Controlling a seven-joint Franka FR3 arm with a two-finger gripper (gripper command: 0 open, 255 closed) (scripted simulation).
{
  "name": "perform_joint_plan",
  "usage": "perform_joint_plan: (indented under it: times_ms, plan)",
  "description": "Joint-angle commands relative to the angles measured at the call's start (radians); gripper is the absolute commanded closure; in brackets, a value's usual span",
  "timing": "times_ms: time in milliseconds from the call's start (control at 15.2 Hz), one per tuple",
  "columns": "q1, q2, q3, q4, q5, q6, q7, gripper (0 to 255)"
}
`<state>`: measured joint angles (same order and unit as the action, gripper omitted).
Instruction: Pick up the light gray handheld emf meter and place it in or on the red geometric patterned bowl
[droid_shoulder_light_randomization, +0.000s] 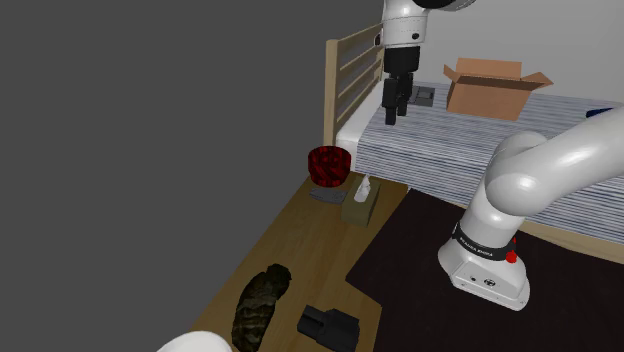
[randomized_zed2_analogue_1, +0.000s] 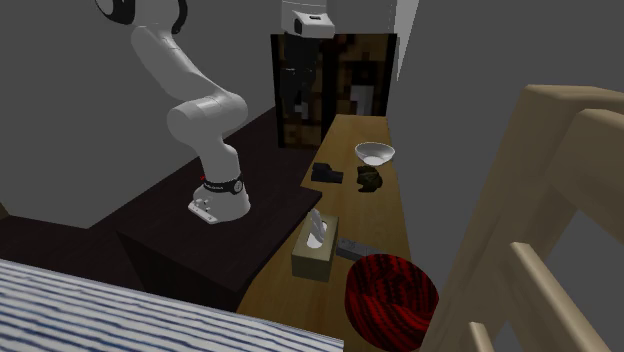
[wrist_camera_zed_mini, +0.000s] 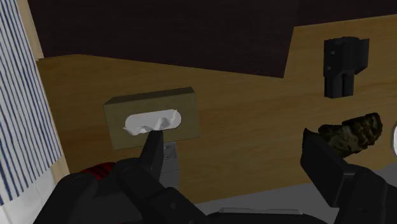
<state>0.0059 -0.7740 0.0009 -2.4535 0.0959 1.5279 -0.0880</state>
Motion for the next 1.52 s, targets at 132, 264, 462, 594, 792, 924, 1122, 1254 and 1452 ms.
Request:
perform_joint_plan:
  times_ms: [132,264,462,594,792,924,1122,1254,1452]
  plan:
    - [0.0,0.036,0.017,-0.035,-0.005,0.077,0.01,0]
    - [-0.001,0.08,0.034,-0.065,-0.01,0.154,0.021,0]
    - [-0.004,0.157,0.058,-0.099,-0.022,0.272,0.04,0]
    - [-0.007,0.217,0.073,-0.114,-0.032,0.351,0.055,0]
    - [-0.014,0.318,0.095,-0.125,-0.053,0.467,0.082,0]
    - [-0.021,0.391,0.109,-0.124,-0.072,0.542,0.103,0]
    - [-0.035,0.509,0.128,-0.11,-0.111,0.649,0.142,0]
    - [-0.044,0.591,0.139,-0.093,-0.145,0.714,0.175,0]
    - [-0.057,0.718,0.147,-0.055,-0.211,0.801,0.232,0]
